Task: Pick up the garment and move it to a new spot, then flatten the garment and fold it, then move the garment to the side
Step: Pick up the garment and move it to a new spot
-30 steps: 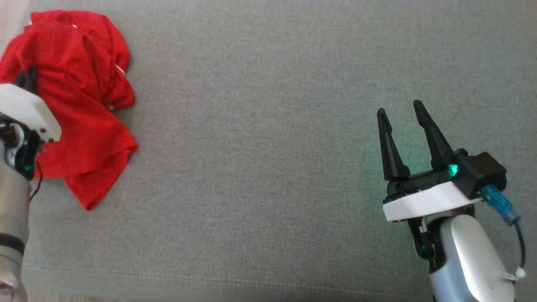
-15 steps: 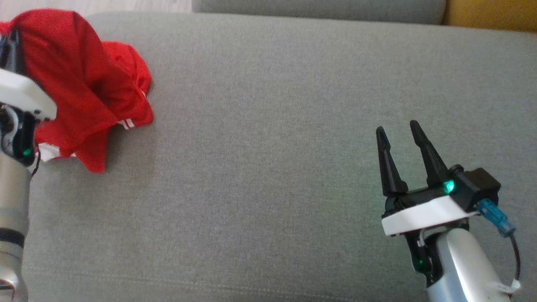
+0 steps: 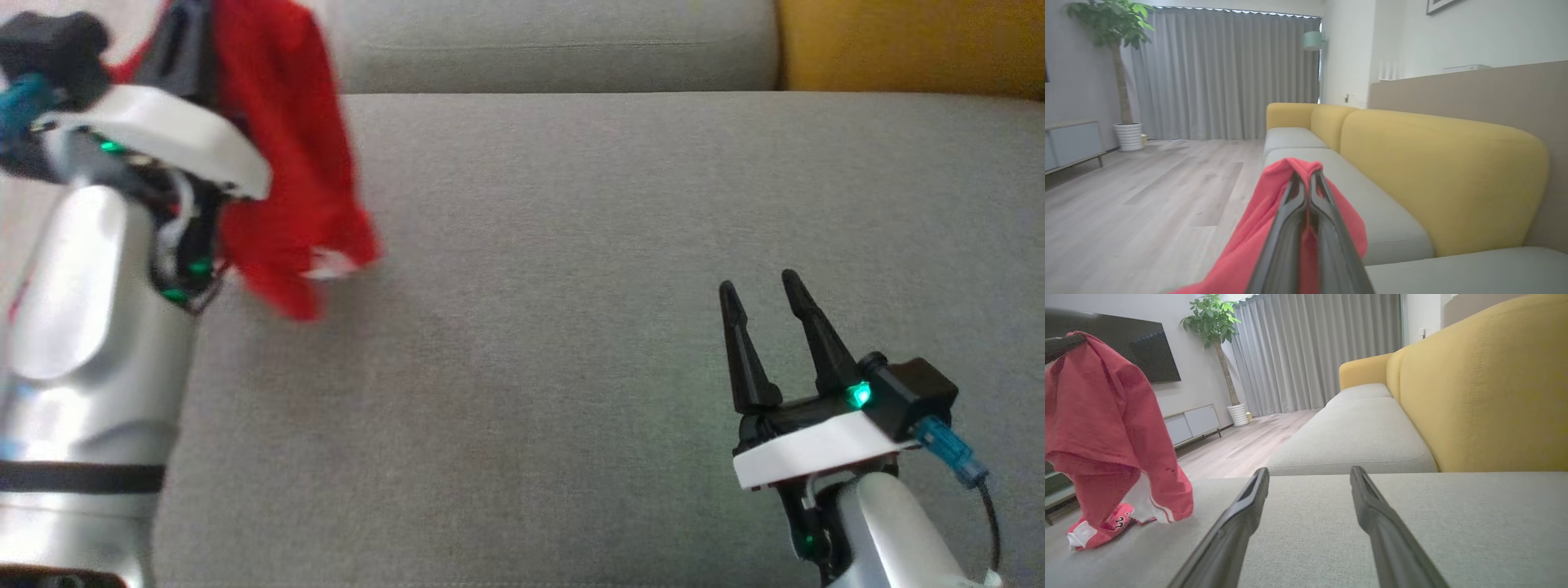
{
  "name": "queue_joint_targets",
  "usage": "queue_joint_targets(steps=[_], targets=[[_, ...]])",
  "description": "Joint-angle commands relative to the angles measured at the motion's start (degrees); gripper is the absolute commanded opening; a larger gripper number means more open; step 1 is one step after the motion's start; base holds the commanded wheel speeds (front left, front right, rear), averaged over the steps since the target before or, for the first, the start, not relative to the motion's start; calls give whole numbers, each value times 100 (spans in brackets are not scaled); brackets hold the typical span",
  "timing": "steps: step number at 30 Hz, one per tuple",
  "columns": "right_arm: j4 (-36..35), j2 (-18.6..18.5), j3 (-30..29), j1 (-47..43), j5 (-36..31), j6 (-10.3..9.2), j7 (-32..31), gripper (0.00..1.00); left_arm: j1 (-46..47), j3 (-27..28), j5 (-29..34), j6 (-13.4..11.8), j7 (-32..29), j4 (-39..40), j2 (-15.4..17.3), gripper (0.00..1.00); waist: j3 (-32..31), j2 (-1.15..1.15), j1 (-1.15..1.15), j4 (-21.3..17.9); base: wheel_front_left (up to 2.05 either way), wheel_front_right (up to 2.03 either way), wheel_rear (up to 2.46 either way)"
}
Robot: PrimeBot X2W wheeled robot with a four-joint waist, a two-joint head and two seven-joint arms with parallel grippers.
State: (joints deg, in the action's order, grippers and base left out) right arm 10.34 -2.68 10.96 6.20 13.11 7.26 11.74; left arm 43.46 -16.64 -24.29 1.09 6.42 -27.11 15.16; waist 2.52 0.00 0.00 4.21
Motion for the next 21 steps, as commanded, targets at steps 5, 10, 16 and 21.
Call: queue_joint_targets(steps=[5, 10, 16, 21], targets=[[-207, -20, 67, 170, 33, 23, 101, 100, 223, -137, 87, -256, -357, 853, -185, 0, 35, 0, 0, -409, 0, 0, 0], [-260, -20, 20, 284, 85, 23, 127, 100, 83, -480, 252, -509, -395, 997, -591, 0, 164, 0, 0, -848, 0, 0, 0], [-308, -20, -77, 427, 142, 23, 167, 100, -43, -1085, 329, -645, -316, 500, -1094, 4, 359, 0, 0, -1341, 0, 0, 0], [-301, -20, -74, 492, 183, 23, 196, 100, -115, -1674, 139, -534, -175, 143, -1214, 100, 491, 0, 0, -1598, 0, 0, 0]])
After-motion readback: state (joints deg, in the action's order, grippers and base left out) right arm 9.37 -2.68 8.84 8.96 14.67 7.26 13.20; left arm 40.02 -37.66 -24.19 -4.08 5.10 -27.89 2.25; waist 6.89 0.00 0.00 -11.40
